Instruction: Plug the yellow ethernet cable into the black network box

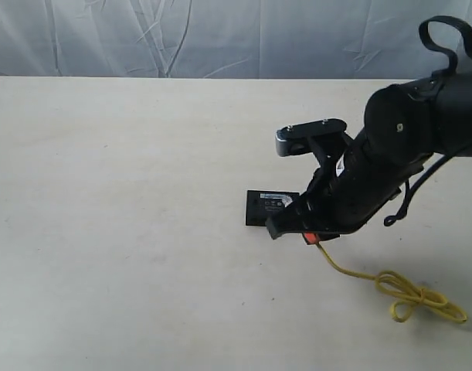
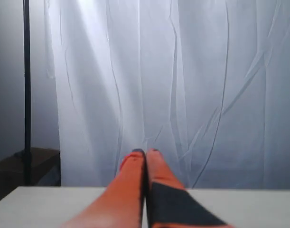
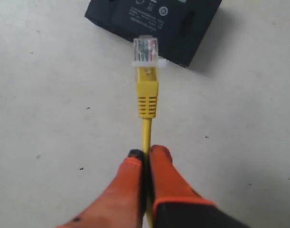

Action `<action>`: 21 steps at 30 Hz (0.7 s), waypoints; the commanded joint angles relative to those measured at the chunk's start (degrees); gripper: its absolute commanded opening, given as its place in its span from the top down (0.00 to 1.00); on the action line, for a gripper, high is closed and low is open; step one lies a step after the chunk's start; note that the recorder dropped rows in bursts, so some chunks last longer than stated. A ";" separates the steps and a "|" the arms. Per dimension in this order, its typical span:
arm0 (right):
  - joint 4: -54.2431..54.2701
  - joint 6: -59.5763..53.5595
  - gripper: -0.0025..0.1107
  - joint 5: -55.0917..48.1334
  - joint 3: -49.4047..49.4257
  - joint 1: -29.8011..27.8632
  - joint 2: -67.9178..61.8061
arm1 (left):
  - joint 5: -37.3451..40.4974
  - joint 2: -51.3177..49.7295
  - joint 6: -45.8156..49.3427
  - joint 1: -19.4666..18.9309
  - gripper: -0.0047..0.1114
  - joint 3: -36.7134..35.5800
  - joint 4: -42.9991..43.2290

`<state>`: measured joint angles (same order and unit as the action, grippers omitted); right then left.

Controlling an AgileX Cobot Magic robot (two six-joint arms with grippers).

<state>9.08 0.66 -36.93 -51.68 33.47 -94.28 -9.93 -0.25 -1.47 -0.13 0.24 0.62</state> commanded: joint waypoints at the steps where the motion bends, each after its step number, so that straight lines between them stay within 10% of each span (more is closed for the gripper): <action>1: -0.68 -0.66 0.98 1.96 1.18 -0.33 0.68 | -2.41 0.25 -0.91 -0.28 0.96 1.39 -9.74; 9: -1.41 -0.66 0.98 4.74 1.05 -7.17 0.68 | 26.71 -20.30 2.28 -0.28 0.96 26.27 -0.62; 21: -4.14 -0.66 0.98 12.37 1.05 -9.36 -6.81 | 51.49 -74.85 51.36 1.99 0.96 52.03 -36.58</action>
<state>5.60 0.41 -26.88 -50.62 24.28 -98.94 39.81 -65.91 44.02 0.11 49.80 -31.75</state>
